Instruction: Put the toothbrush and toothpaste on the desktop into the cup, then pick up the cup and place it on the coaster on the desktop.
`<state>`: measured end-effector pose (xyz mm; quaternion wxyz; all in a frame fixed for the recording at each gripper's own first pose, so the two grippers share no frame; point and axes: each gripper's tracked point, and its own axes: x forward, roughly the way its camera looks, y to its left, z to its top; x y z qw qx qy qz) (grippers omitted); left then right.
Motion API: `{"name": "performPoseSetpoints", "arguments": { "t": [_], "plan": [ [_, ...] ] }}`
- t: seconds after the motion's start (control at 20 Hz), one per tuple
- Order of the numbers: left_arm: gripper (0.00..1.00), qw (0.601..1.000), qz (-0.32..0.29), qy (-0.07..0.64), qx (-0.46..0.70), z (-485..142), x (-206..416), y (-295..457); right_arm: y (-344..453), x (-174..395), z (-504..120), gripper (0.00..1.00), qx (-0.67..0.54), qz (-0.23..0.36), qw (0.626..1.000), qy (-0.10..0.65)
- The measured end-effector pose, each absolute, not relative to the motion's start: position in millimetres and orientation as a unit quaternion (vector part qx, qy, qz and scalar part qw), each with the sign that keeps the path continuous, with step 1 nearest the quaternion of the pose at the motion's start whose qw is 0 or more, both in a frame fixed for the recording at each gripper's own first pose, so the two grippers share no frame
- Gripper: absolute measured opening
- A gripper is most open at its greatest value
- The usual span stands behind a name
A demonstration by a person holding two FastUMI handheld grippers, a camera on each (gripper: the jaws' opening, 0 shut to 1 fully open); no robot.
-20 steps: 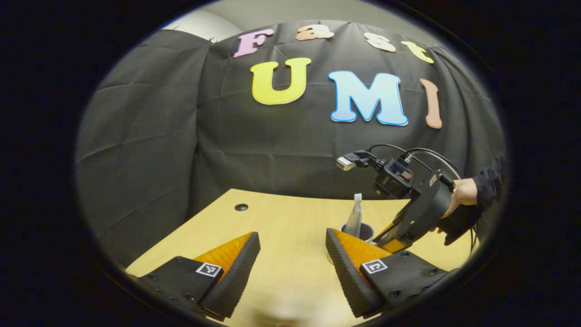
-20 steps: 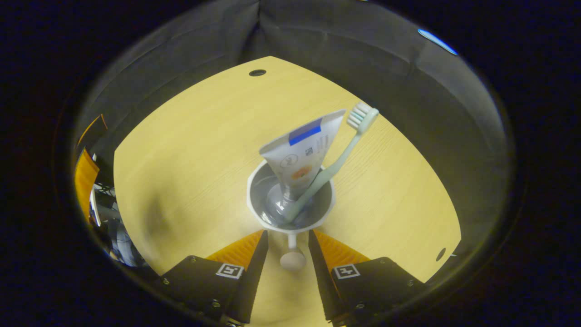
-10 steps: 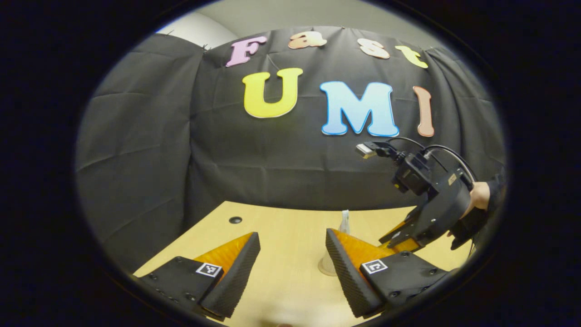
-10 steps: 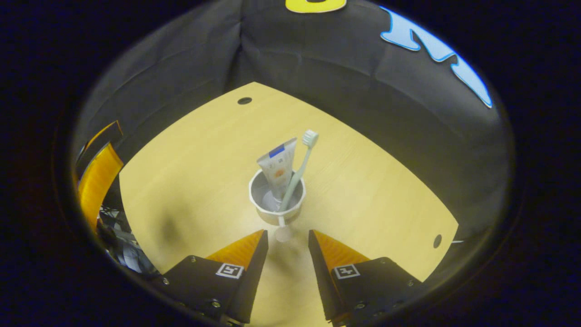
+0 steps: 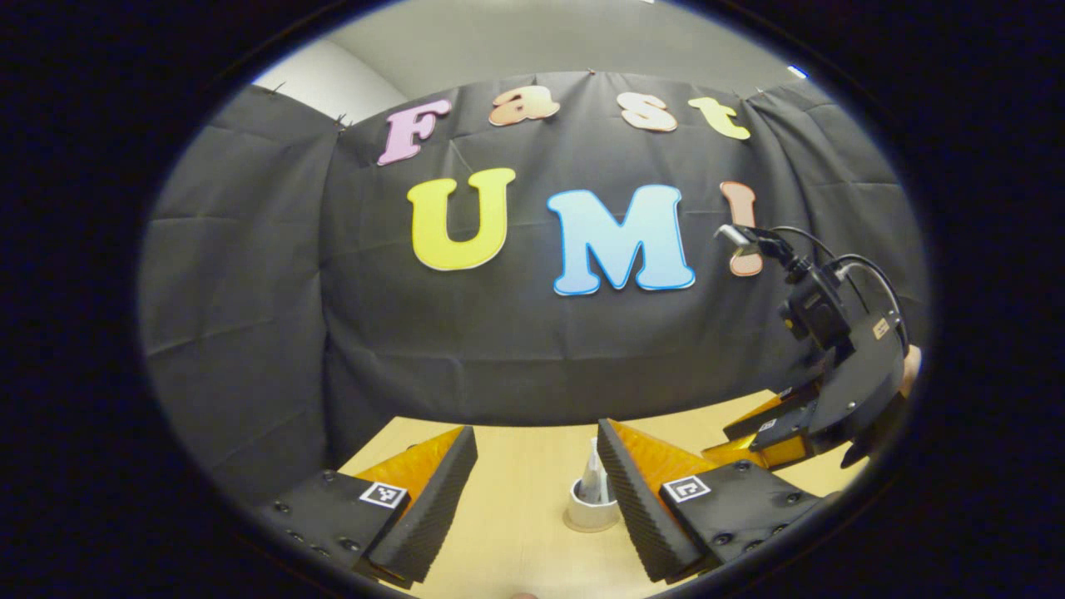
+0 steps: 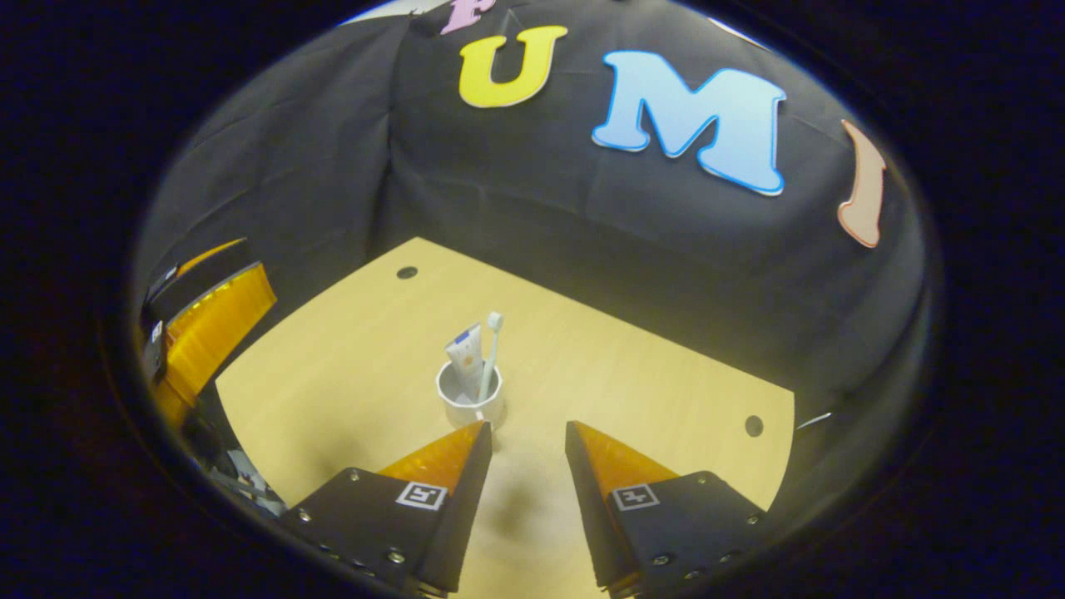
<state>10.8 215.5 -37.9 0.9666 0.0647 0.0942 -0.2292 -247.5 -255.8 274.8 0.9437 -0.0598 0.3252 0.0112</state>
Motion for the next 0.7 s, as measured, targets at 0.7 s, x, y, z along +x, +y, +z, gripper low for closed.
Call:
{"name": "performPoseSetpoints", "arguments": {
  "t": [0.7],
  "plan": [
    [0.95,0.97,-0.24,0.03,0.022,49,-19,185,-219,-509,559,0.57,-0.042,-0.111,0.99,0.077]
  ]
}}
